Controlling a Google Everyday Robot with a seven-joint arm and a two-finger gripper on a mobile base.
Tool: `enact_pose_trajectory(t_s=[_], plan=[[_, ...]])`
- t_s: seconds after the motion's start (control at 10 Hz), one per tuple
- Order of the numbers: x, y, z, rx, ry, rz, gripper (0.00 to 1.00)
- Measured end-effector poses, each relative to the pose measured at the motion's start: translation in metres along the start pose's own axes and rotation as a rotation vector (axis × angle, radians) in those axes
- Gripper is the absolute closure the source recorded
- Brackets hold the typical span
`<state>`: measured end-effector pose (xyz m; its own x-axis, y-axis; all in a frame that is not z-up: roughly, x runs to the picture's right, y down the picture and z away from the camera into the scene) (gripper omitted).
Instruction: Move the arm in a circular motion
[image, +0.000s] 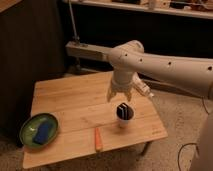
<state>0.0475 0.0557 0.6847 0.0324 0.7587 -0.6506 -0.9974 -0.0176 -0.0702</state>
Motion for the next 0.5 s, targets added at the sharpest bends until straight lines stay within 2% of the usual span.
enact_pose_trajectory(t_s=[0.1,0.2,0.4,0.5], plan=[[0.017,0.021,0.006,-0.024,0.051,-0.027,0.35],[0.028,0.053,0.013,-0.051,0.089,-0.079,0.35],[0.028,0.106,0.024,-0.081,0.117,-0.164,0.35],[0.020,0.135,0.030,-0.086,0.115,-0.211,0.35]])
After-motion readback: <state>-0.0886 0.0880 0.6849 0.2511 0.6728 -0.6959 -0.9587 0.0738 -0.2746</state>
